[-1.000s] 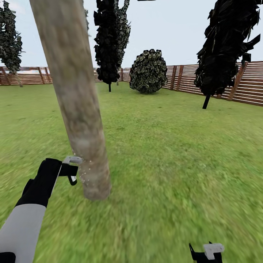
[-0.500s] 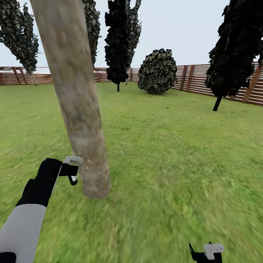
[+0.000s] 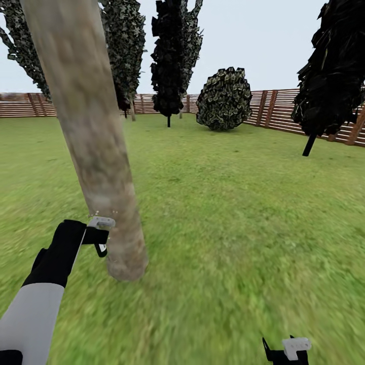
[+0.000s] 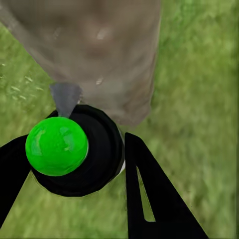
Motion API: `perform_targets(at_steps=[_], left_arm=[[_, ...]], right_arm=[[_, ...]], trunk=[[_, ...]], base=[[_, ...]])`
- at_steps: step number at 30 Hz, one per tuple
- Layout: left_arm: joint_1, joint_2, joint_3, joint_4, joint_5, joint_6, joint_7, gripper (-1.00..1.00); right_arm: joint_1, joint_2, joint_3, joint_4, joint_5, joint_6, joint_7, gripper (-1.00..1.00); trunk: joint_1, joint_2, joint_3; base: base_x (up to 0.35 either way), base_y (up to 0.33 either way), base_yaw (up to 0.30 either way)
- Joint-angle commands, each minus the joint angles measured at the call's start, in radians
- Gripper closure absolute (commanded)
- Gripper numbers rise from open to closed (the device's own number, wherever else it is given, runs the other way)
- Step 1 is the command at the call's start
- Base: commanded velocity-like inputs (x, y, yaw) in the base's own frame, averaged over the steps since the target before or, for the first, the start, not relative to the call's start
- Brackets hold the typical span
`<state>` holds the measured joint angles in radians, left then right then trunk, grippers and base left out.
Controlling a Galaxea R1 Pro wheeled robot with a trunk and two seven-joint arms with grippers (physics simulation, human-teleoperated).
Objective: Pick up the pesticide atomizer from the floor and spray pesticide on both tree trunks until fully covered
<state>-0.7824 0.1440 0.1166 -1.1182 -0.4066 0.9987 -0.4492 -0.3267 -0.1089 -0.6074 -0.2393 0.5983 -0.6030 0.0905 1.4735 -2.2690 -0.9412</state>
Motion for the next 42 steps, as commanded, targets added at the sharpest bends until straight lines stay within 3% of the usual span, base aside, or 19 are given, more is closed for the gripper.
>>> perform_targets(at_steps=[1, 18, 23, 26, 30, 35, 39, 42], left_arm=[[0.0, 0.0, 0.0, 0.001, 0.0, 0.0, 0.0, 1.0], [0.001, 0.009, 0.004, 0.008, -0.003, 0.002, 0.003, 1.0], [0.003, 0.014, 0.05, 0.014, -0.006, -0.002, 0.006, 1.0], [0.023, 0.014, 0.055, 0.015, -0.006, -0.004, 0.008, 1.0], [0.034, 0.011, 0.054, 0.031, -0.008, -0.004, 0.01, 1.0], [0.038, -0.015, 0.048, 0.05, -0.009, -0.005, 0.01, 1.0], [0.095, 0.016, 0.078, 0.064, -0.009, -0.01, 0.011, 1.0], [0.105, 0.02, 0.079, 0.093, -0.008, -0.037, 0.02, 1.0]], right_arm=[[0.0, 0.0, 0.0, 0.0, 0.0, 0.0, 0.0, -1.0], [0.0, 0.0, 0.0, 0.0, 0.0, 0.0, 0.0, -1.0], [0.0, 0.0, 0.001, 0.0, 0.0, 0.0, 0.0, -1.0], [0.0, 0.0, 0.001, 0.001, 0.0, 0.0, 0.0, -1.0], [0.0, 0.0, 0.001, 0.001, 0.0, 0.0, 0.0, -1.0], [0.0, 0.0, 0.001, 0.001, 0.0, 0.0, 0.0, -1.0], [0.0, 0.0, 0.001, 0.001, 0.0, 0.0, 0.0, -1.0], [0.0, 0.0, 0.0, 0.001, 0.0, 0.0, 0.0, -1.0]], trunk=[[0.0, 0.0, 0.0], [0.0, 0.0, 0.0], [0.0, 0.0, 0.0], [0.0, 0.0, 0.0], [0.0, 0.0, 0.0], [0.0, 0.0, 0.0], [0.0, 0.0, 0.0], [0.0, 0.0, 0.0]], base=[[0.271, -0.17, 0.0], [0.049, -0.258, 0.007], [0.009, -0.275, 0.231], [0.149, -0.243, 0.275], [0.17, -0.116, 0.278], [0.021, -0.012, 0.278], [0.001, 0.0, 0.217], [0.0, 0.0, 0.04]])
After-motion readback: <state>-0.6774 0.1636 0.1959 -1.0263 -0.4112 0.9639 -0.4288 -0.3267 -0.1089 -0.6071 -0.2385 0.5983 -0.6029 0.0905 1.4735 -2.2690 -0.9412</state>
